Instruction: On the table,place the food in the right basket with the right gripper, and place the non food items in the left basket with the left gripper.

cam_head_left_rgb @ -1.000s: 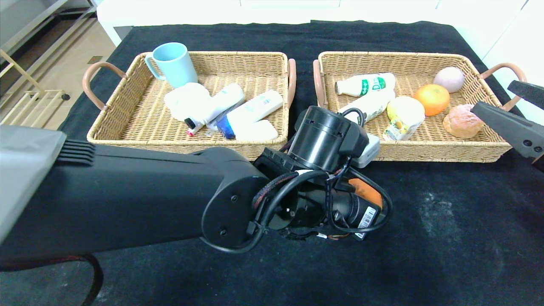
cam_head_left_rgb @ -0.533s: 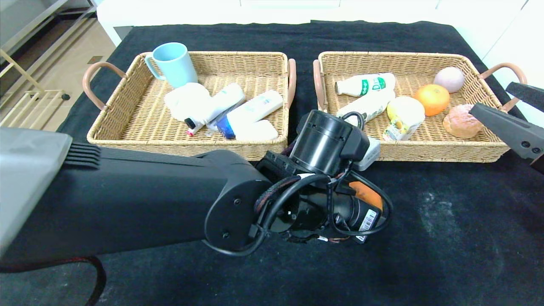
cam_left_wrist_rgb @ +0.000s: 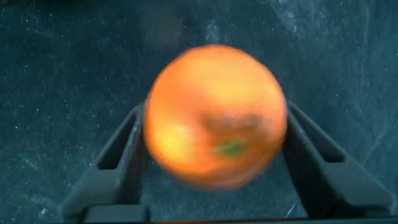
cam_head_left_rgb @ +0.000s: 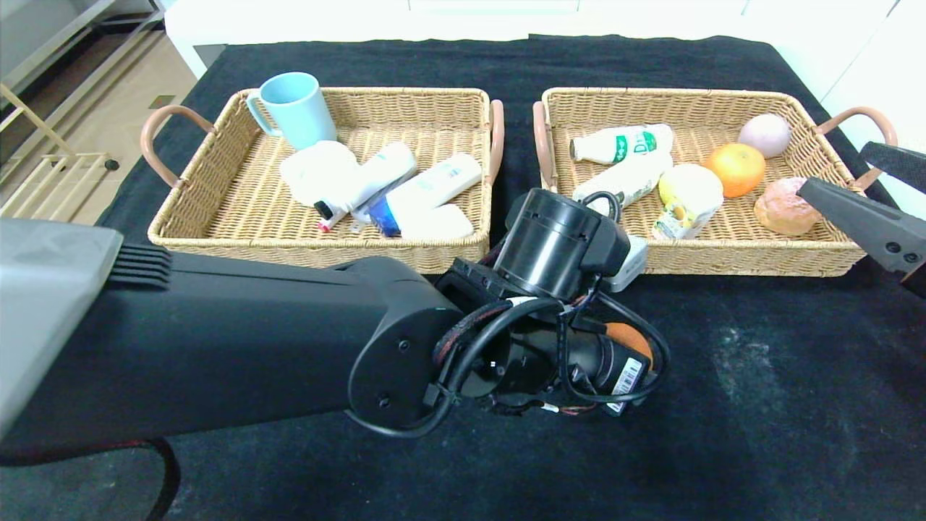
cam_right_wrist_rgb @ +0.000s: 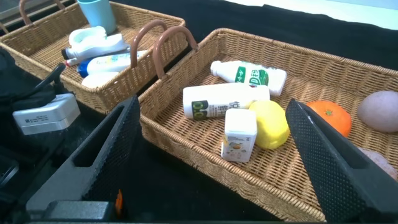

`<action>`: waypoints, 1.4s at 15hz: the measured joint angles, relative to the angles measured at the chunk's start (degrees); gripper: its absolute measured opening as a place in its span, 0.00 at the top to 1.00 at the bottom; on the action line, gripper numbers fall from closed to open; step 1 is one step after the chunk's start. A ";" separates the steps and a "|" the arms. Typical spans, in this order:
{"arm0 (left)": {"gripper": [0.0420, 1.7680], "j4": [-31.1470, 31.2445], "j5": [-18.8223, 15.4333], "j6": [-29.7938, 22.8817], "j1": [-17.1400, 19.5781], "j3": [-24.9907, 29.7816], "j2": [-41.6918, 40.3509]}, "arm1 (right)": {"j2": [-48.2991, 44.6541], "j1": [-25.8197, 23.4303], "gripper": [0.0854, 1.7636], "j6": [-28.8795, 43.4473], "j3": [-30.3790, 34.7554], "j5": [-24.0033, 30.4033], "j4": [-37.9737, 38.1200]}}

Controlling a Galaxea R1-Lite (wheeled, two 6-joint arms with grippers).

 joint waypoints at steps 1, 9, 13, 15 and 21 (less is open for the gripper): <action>0.20 0.01 0.11 0.02 0.00 0.00 0.00 | 0.00 0.00 0.03 0.00 0.00 0.00 0.00; 0.09 0.56 0.77 0.68 -0.39 0.22 -1.10 | -1.21 0.17 0.03 0.06 0.22 1.52 0.09; 0.07 1.17 0.96 1.05 -0.44 1.22 -4.80 | -1.68 0.27 0.03 0.94 0.57 2.29 0.27; 0.06 1.17 1.11 2.23 -0.28 2.71 -7.63 | -1.60 0.50 0.03 0.96 0.71 2.32 0.33; 0.04 0.67 -2.11 3.79 3.00 12.39 -17.75 | 0.28 1.84 0.03 0.89 1.40 2.21 0.44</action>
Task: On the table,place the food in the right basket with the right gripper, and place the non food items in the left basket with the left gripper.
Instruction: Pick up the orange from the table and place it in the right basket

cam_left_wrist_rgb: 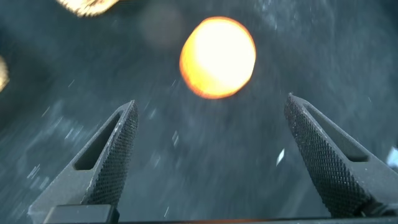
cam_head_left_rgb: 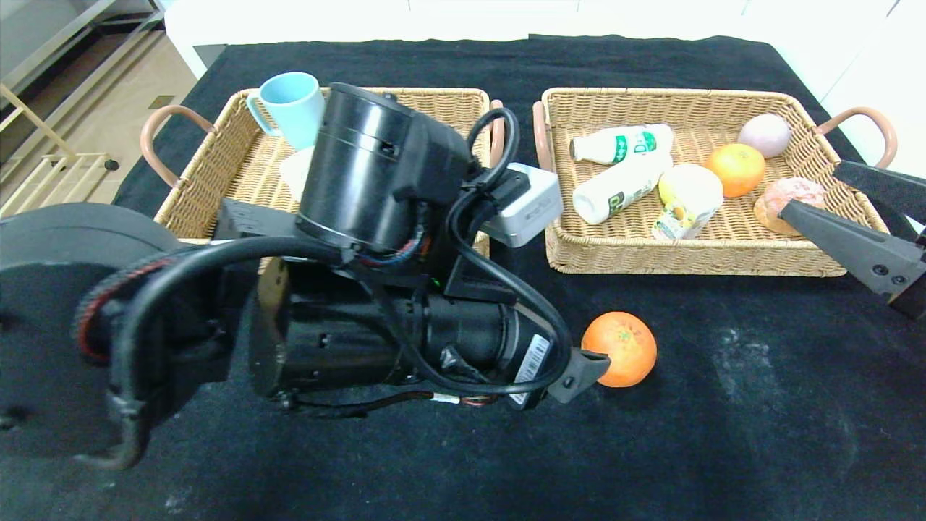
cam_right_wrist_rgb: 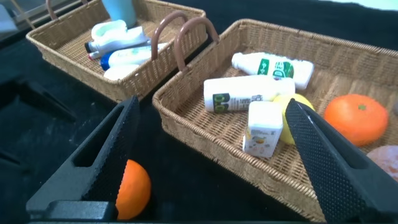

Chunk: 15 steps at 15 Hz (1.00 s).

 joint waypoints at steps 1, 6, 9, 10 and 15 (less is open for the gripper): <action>0.04 -0.13 -2.21 0.13 1.35 2.10 -2.35 | 0.18 0.67 0.03 -0.02 0.05 -0.24 1.18; 0.04 -3.30 -12.24 4.68 8.22 12.42 -11.58 | 0.00 3.18 0.03 0.00 -1.11 -0.61 8.22; 0.04 -10.76 -14.69 7.52 11.78 20.46 -15.80 | -0.04 3.95 0.03 0.05 -1.71 -0.74 11.78; 0.04 -12.62 -16.21 8.18 13.40 23.15 -17.12 | -0.06 4.19 0.03 0.05 -2.29 -0.90 14.36; 0.03 -23.37 -18.83 11.06 18.09 33.66 -20.81 | -1.91 7.39 0.03 0.07 -5.60 -4.73 24.43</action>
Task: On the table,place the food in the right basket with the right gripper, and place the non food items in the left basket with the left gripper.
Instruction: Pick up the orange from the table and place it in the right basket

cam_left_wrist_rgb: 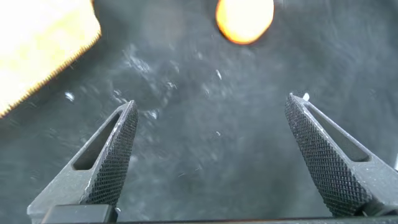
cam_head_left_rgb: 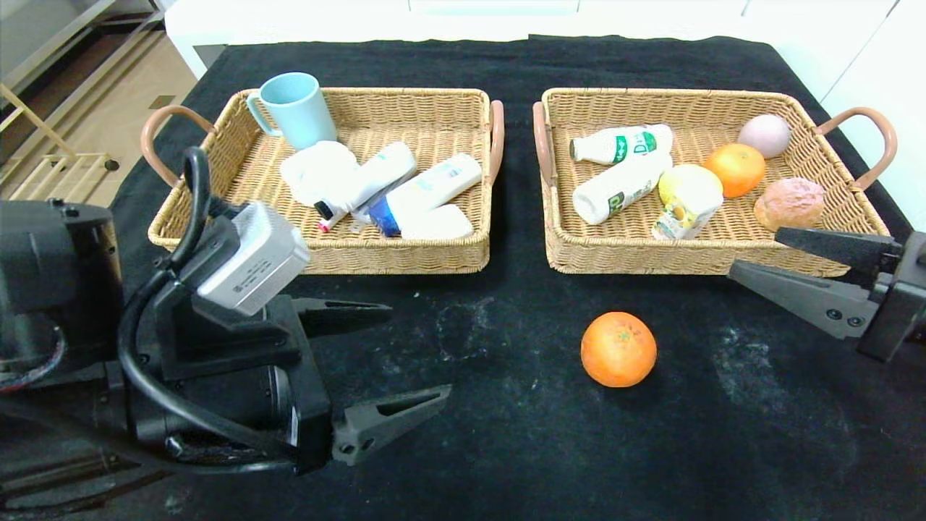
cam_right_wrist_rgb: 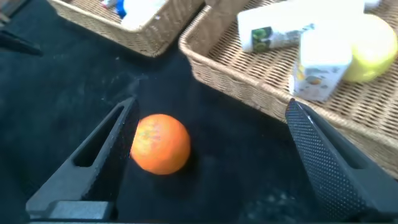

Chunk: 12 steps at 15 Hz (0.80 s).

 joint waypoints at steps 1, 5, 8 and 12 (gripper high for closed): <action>0.03 -3.30 -0.11 0.24 0.79 2.26 -0.15 | -0.29 0.87 0.03 0.00 -0.09 -0.83 0.99; 0.03 -6.53 -0.93 1.49 3.08 6.19 -0.22 | 1.30 7.08 0.03 0.52 -1.99 -9.70 6.12; 0.03 -6.42 -0.82 1.45 3.28 6.12 -0.28 | 4.02 15.86 0.03 4.29 -7.25 -24.38 11.51; 0.03 -6.41 -0.73 1.45 3.25 6.03 -1.38 | 9.68 24.10 0.03 7.49 -16.30 -37.99 21.77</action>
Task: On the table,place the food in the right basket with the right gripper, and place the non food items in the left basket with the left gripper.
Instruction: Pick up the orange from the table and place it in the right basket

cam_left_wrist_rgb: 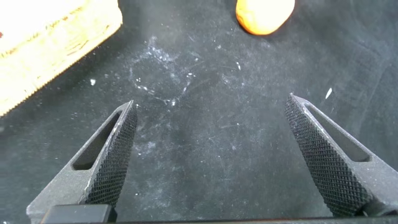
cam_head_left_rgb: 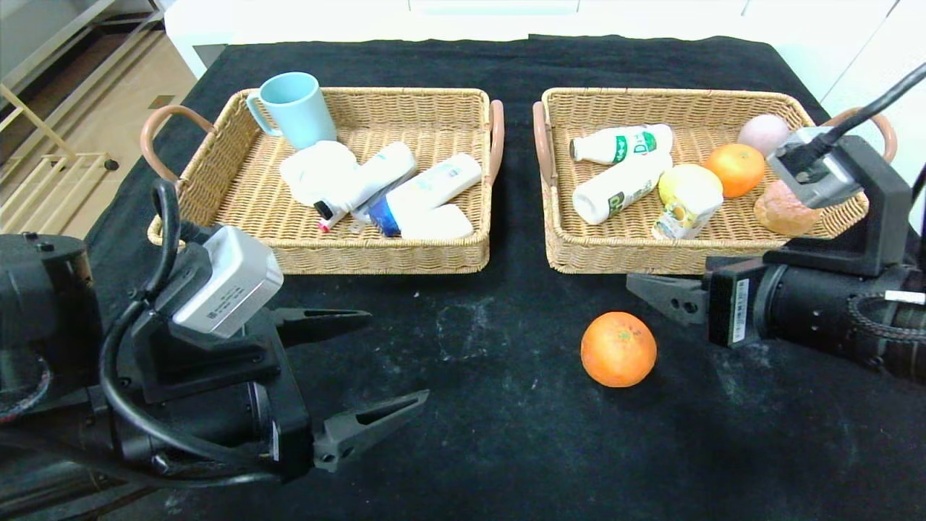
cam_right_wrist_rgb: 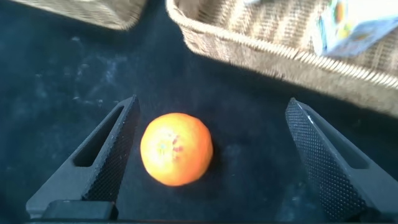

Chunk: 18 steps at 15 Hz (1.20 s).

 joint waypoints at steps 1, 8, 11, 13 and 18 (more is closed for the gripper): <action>0.03 0.16 0.00 -0.02 0.00 -0.02 -0.37 | 1.24 1.21 0.03 1.55 -1.45 -2.89 2.15; 0.03 0.32 -0.04 0.02 -0.11 -0.06 -3.07 | 7.58 7.83 0.03 6.13 -5.80 -16.53 5.23; 0.03 0.33 -0.04 0.00 -0.13 -0.04 -4.11 | 9.46 9.09 0.03 7.59 -5.91 -18.02 5.18; 0.03 0.33 -0.04 0.00 -0.15 -0.04 -4.83 | 10.62 9.28 0.03 8.30 -5.91 -18.38 5.18; 0.03 0.33 -0.06 0.04 -0.17 0.00 -5.72 | 13.13 9.23 0.03 9.13 -5.95 -20.20 4.94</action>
